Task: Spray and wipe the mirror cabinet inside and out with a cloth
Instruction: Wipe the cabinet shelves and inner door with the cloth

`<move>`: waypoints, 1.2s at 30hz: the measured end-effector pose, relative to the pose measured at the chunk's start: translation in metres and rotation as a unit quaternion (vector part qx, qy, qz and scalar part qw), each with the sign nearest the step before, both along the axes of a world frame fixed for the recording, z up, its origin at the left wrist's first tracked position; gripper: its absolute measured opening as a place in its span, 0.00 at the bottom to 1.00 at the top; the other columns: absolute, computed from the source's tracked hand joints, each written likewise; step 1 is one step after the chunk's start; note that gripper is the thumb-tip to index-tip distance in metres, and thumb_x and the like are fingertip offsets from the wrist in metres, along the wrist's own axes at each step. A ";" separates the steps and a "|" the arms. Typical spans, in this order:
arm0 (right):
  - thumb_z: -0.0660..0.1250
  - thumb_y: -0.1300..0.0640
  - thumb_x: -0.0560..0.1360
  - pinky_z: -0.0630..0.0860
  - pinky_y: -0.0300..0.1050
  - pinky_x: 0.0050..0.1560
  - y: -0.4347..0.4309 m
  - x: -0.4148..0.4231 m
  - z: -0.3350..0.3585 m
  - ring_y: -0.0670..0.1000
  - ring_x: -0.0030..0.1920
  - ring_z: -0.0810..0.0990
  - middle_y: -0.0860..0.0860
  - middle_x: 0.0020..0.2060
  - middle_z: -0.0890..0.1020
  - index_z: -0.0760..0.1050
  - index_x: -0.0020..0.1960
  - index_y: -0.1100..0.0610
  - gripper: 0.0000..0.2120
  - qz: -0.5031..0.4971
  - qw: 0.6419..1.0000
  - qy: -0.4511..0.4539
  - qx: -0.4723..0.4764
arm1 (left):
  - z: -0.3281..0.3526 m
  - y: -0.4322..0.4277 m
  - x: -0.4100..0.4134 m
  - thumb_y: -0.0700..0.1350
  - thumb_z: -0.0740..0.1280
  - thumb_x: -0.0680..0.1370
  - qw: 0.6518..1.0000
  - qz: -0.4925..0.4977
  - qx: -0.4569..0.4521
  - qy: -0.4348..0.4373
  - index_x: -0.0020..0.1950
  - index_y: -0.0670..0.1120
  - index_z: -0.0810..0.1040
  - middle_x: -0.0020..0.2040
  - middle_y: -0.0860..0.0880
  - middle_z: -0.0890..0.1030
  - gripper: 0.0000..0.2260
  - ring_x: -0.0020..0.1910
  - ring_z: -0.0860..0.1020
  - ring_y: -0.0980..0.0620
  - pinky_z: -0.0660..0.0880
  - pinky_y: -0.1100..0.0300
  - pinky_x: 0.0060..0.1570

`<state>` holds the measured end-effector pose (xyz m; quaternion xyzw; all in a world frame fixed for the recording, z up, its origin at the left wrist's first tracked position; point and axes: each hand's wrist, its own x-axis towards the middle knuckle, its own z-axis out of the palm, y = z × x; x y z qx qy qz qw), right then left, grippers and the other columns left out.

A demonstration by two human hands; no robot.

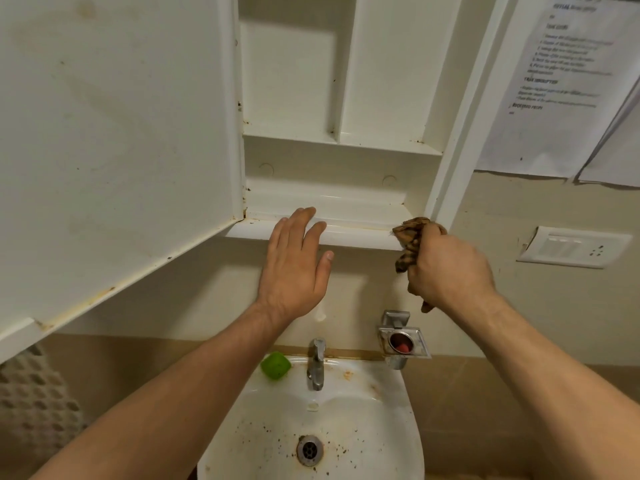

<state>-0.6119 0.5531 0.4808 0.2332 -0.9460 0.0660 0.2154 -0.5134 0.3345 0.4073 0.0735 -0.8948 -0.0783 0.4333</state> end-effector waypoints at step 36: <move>0.65 0.64 0.77 0.79 0.51 0.58 -0.143 -0.008 0.041 0.58 0.58 0.79 0.57 0.67 0.71 0.69 0.72 0.54 0.24 0.279 0.946 -0.065 -0.152 | 0.034 -0.027 0.009 0.58 0.52 0.85 0.991 -0.059 0.094 0.074 0.76 0.45 0.69 0.79 0.48 0.64 0.25 0.77 0.65 0.49 0.71 0.44 0.71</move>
